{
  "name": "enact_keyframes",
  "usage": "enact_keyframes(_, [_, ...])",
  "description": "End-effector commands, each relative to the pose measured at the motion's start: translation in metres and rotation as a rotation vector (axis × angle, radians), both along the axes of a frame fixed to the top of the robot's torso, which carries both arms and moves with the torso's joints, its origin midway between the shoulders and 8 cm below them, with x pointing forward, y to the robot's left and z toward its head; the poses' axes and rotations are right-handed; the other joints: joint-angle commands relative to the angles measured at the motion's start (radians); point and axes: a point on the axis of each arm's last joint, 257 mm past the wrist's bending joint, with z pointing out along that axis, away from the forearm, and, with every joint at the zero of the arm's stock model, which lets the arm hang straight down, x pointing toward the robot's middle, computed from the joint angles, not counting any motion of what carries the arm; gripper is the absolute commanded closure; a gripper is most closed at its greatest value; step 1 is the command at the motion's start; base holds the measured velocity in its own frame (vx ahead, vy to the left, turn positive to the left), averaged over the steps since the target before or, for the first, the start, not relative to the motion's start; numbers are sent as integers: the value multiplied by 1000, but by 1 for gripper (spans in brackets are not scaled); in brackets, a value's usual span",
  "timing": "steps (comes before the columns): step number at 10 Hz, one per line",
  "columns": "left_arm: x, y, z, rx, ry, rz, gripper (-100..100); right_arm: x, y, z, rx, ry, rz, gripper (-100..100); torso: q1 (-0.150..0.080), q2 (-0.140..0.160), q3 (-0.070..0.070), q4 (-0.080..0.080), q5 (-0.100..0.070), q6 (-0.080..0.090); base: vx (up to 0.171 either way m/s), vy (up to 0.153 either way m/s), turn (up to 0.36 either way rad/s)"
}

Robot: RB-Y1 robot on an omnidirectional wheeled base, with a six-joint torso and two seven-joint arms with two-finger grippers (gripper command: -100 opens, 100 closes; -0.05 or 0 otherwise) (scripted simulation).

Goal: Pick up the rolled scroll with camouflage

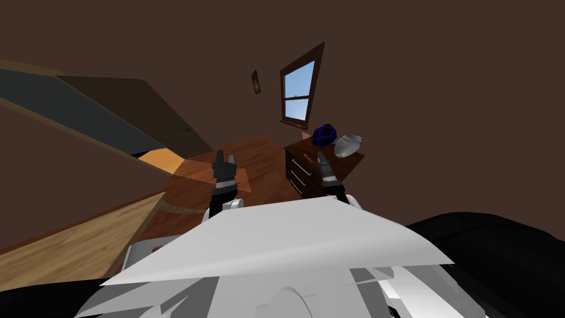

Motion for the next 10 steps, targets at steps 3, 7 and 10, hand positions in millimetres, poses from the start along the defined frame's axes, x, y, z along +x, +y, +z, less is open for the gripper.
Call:
enact_keyframes(3, [0, 0, 0, 0, 0, 0, 0, -11, -10, -79, -114, 201, 14, -100, 1, -3, -2, -1, 0, 0, 10, 211, 42])
enact_keyframes(7, [0, 0, 0, 0, 0, 0, 0, -31, -26, -133, -202, 345, 29, -100, -6, -6, -4, -1, -1, 0, 45, 105, 51])
enact_keyframes(10, [0, 0, 0, 0, 0, 0, 0, -66, -49, -192, -285, 507, 39, -100, -7, -8, -4, -2, -1, 0, 80, 104, 59])
